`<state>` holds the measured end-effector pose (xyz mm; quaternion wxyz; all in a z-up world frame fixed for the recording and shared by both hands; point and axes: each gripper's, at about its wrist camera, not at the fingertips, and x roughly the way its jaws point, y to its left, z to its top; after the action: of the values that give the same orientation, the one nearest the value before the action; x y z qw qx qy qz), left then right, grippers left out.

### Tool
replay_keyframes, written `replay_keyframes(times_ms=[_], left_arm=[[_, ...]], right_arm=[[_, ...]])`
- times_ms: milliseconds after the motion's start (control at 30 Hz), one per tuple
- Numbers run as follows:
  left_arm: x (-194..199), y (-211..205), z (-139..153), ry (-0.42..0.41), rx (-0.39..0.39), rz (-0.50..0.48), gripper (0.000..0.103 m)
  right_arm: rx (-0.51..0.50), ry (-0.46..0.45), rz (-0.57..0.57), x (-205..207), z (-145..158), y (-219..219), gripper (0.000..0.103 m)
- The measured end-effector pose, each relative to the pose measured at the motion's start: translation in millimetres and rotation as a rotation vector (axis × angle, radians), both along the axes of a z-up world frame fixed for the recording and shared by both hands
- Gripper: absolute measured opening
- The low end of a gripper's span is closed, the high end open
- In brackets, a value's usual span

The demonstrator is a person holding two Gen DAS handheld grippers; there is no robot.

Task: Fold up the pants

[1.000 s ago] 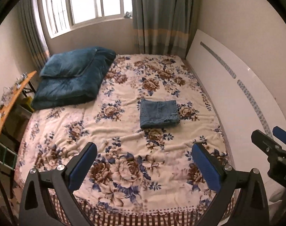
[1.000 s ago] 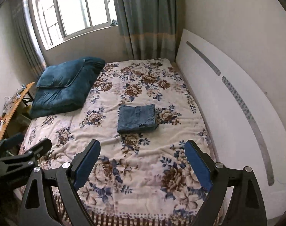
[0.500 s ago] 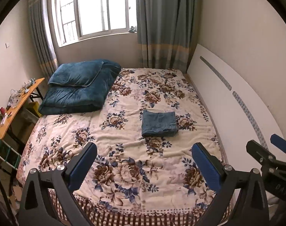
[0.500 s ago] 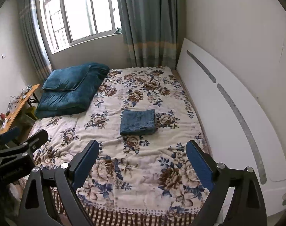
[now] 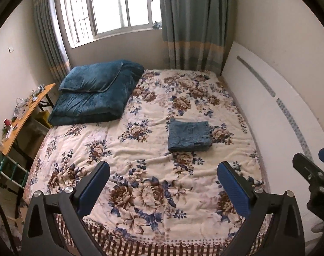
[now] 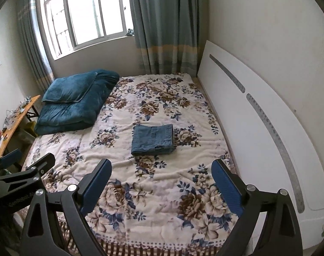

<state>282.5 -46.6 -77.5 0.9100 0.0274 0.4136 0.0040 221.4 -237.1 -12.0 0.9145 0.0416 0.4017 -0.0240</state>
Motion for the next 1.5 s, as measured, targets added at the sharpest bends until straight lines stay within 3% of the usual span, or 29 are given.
replay_keyframes(times_ms=[333,667,1500], left_arm=[[65.5,-7.9,-27.7,0.057,0.010,0.021,0.103],[110.3,-21.4,-56.1,0.113,0.041,0.013,0.103],[129.4,-20.2,-70.0,0.122,0.026,0.029,0.103]], right_arm=[[-0.006,0.089,-0.008,88.0,-41.6,-5.7,0.097],[-0.027,0.169,-0.019,139.1,-79.7,-9.0,0.097],[0.009,0.180,-0.028,146.0,-101.9,-11.1,0.098]])
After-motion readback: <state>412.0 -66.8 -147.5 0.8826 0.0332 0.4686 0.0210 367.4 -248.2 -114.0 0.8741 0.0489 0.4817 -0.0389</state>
